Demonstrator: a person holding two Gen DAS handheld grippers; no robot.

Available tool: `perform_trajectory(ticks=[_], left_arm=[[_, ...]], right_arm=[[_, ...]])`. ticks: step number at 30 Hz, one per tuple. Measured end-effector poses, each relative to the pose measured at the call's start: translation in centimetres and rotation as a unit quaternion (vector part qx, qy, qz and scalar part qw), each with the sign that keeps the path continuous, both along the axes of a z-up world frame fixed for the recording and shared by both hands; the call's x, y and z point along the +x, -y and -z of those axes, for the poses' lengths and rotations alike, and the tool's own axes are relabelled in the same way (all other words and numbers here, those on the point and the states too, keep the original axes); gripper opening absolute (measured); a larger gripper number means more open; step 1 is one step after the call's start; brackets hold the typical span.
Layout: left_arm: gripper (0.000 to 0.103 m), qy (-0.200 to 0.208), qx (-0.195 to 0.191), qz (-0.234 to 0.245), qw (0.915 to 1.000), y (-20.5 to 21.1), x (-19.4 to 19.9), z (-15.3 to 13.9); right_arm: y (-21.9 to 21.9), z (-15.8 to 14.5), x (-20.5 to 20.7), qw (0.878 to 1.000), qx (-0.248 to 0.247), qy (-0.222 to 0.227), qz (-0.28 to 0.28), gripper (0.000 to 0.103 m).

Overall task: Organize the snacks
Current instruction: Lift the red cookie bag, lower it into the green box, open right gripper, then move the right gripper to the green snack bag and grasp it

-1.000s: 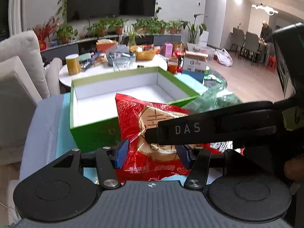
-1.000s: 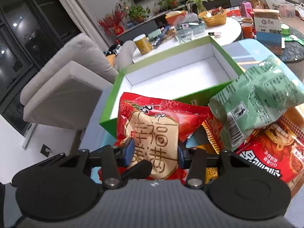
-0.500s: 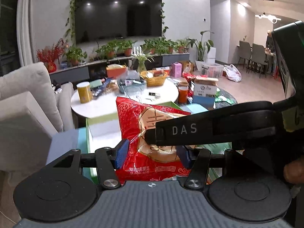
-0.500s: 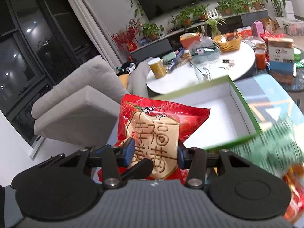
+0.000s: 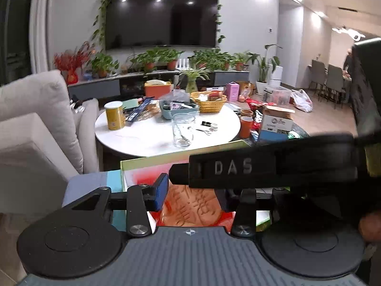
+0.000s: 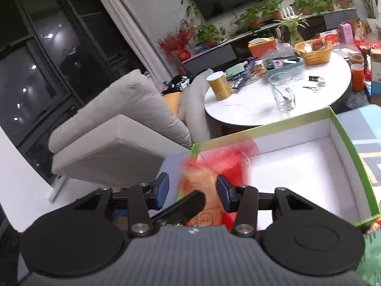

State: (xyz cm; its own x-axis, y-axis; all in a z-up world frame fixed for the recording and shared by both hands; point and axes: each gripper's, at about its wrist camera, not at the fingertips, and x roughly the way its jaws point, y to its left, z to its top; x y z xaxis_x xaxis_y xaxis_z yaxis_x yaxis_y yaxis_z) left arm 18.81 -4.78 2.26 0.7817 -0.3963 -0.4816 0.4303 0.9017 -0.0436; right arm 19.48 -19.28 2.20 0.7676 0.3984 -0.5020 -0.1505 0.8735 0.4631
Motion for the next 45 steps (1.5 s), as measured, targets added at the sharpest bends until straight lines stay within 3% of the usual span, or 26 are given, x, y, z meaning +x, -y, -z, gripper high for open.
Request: perform_trajectory(ticks=[3, 6, 18, 30, 34, 39, 42, 45], left_arm=[[0.039, -0.018, -0.008, 0.002, 0.9998, -0.4, 1.2, 0.9], [0.040, -0.029, -0.001, -0.001, 0.9996, -0.7, 1.7, 2.0], [0.043, -0.047, 0.003, -0.010, 0.9989, -1.4, 1.9, 3.1], [0.047, -0.033, 0.010, -0.012, 0.9993, -1.2, -0.8, 2.0], [0.056, -0.030, 0.008, -0.017, 0.9994, -1.0, -1.9, 1.5], [0.057, -0.027, 0.023, -0.018, 0.9992, -0.1, -3.4, 1.1], [0.065, -0.023, 0.026, -0.019, 0.9992, 0.5, -4.4, 1.2], [0.067, -0.032, 0.025, -0.021, 0.9990, 1.1, -5.0, 1.5]], right_arm=[[-0.6, 0.6, 0.9, 1.000, -0.026, 0.000, 0.003, 0.018], [0.0, 1.8, 1.6, 1.000, -0.009, -0.019, 0.005, 0.018], [-0.4, 2.5, 1.4, 0.999, -0.028, -0.036, 0.013, 0.018], [0.8, 1.2, -1.6, 0.998, -0.040, -0.031, 0.027, 0.018], [1.5, 0.8, -2.6, 0.998, -0.049, -0.031, 0.035, 0.018], [3.2, 0.2, -3.9, 0.996, -0.065, -0.032, 0.052, 0.019], [4.3, 0.2, -4.6, 0.994, -0.080, -0.034, 0.066, 0.020], [5.4, 0.5, -5.1, 0.991, -0.100, -0.048, 0.079, 0.020]])
